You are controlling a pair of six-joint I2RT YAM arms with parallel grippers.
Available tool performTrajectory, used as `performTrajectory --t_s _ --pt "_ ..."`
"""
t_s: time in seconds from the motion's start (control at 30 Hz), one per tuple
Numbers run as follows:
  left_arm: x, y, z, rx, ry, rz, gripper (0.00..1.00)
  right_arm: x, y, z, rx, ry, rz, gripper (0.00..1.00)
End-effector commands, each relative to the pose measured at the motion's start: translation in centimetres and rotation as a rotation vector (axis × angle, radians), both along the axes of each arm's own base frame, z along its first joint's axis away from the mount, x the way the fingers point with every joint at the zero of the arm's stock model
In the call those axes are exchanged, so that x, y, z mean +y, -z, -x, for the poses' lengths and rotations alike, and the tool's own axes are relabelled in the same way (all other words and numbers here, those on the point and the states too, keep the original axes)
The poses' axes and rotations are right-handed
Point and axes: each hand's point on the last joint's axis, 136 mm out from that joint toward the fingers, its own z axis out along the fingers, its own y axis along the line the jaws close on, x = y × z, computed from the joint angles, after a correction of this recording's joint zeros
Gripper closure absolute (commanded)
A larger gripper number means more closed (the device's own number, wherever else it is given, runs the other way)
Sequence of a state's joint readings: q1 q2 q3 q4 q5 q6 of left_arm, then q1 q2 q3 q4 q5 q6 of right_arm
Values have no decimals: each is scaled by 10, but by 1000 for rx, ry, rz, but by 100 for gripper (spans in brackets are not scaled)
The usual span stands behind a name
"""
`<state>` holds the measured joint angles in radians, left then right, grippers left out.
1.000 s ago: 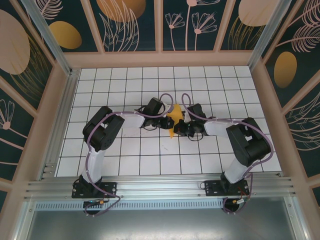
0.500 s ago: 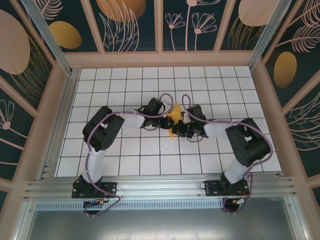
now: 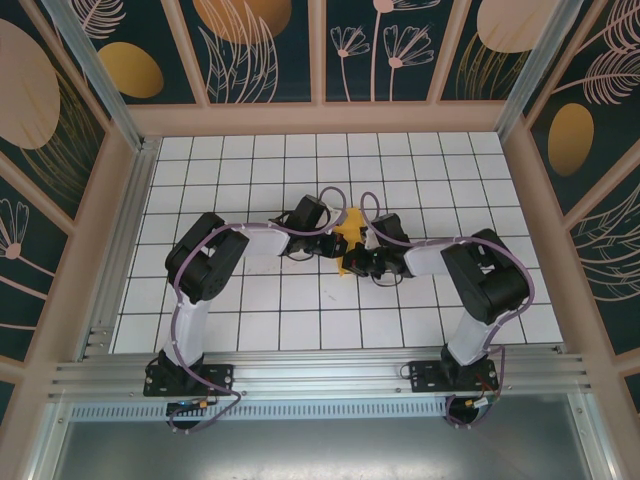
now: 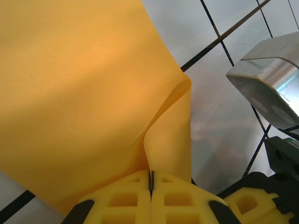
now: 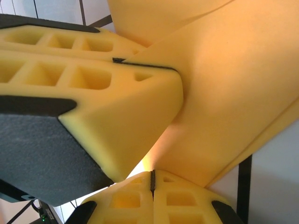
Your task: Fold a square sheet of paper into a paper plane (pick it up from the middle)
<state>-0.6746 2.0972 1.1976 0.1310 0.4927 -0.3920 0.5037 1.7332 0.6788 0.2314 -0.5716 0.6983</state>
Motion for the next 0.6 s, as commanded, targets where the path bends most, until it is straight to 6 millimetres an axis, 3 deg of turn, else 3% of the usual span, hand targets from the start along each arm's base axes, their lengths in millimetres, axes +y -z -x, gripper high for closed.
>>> performTrajectory --t_s 0.0,0.17,0.43,0.57 --pt "19 25 3 22 -23 -92 95 4 -9 4 -14 -19 -17 94" --pt "19 24 4 23 -25 -84 95 1 -21 9 -37 -12 -27 94" --pt "19 24 5 33 -26 -76 95 -2 6 19 43 0 40 98" --pt "19 25 5 35 -29 -80 95 -12 29 19 96 25 144 100"
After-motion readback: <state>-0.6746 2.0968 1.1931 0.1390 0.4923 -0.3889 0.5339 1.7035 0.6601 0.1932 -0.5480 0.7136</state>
